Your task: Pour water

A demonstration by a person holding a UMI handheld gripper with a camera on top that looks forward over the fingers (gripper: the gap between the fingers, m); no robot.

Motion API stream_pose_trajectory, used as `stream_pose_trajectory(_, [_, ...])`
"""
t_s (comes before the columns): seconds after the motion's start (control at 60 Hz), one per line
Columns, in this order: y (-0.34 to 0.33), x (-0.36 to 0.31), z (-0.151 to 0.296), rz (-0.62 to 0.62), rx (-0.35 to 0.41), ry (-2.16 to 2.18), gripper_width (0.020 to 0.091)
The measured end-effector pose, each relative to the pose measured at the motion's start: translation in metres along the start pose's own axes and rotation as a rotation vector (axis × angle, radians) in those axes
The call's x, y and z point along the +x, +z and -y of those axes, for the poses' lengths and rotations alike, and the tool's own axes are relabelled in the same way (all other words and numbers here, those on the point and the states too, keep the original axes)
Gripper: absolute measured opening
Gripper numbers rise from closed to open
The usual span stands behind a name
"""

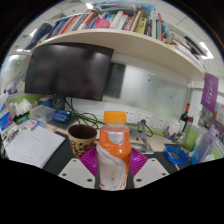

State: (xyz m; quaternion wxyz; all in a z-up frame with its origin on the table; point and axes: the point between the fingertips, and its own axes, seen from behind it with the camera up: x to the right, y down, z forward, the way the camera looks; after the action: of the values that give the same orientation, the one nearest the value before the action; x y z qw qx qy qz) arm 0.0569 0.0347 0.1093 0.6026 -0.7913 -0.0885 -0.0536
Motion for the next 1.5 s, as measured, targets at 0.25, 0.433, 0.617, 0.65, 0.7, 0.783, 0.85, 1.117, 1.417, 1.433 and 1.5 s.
stream_pose_trajectory(0.25, [0.056,0.014,0.023,0.037,-0.069,-0.667,0.0383])
stream_pose_trajectory(0.433, [0.077,0.014,0.039,0.108,-0.053,-1.194,0.0384])
stream_pose_trajectory(0.617, [0.084,0.013,0.055,0.121,-0.046,-1.548,0.0383])
stream_pose_trajectory(0.65, [0.085,0.009,0.057,0.126,-0.030,-1.586,0.0383])
stream_pose_trajectory(0.7, [0.088,0.007,0.060,0.125,-0.027,-1.653,0.0384])
stream_pose_trajectory(0.783, [0.095,0.006,0.063,0.115,-0.034,-1.765,0.0382])
stream_pose_trajectory(0.85, [0.099,0.006,0.063,0.112,-0.042,-1.833,0.0382])
stream_pose_trajectory(1.117, [0.103,0.004,0.058,0.113,-0.052,-1.910,0.0384])
stream_pose_trajectory(1.417, [0.062,-0.003,0.126,0.132,0.070,-1.118,0.0382])
stream_pose_trajectory(1.433, [0.060,-0.003,0.131,0.132,0.081,-1.067,0.0383])
stream_pose_trajectory(1.5, [0.055,0.004,0.145,0.121,0.103,-0.877,0.0383])
